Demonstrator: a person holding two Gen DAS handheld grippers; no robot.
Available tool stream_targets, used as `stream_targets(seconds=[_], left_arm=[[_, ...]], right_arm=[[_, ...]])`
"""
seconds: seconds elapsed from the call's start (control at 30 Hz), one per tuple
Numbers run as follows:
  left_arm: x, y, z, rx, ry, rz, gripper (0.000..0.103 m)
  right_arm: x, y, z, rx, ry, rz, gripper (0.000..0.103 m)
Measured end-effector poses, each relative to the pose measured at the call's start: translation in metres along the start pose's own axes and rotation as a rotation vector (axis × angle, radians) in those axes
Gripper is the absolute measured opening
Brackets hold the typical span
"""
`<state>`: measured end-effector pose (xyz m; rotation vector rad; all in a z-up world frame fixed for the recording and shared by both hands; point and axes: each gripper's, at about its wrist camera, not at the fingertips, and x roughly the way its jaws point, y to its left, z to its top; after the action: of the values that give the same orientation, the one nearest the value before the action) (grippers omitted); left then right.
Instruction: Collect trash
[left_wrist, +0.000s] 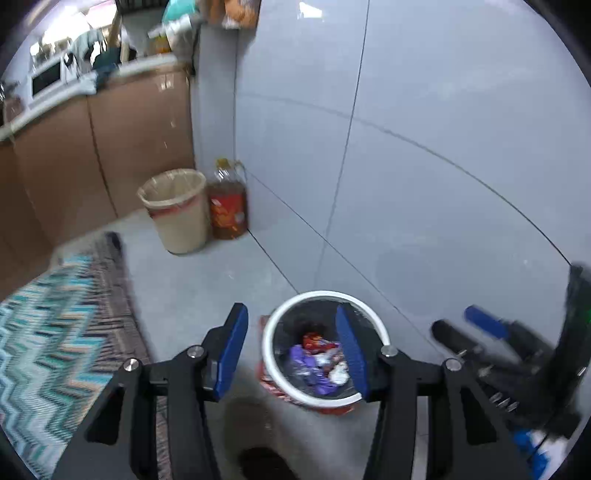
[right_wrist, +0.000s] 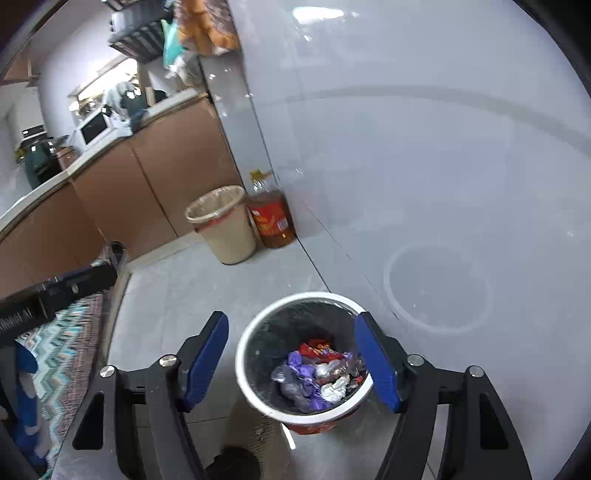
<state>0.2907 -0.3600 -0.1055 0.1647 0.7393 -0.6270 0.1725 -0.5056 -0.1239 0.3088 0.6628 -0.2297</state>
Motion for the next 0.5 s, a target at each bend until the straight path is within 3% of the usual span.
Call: stream_targets(seconds=[0.27, 0.33, 0.5], left_arm=[[-0.105, 0.038, -0.033, 0.024, -0.116, 0.12, 0.049], [-0.131, 0.05, -0.04, 0.029, -0.147, 0.164, 0.06], [-0.193, 0.078, -0.063, 0.021, -0.223, 0.248, 0.068]], right_arm=[[-0.078, 0.073, 0.008, -0.101, -0.081, 0.044, 0.087], [-0.088, 0.092, 0.006, -0.12, -0.089, 0.054, 0.091], [-0.116, 0.141, -0.009, -0.166, -0.111, 0.077, 0.098]])
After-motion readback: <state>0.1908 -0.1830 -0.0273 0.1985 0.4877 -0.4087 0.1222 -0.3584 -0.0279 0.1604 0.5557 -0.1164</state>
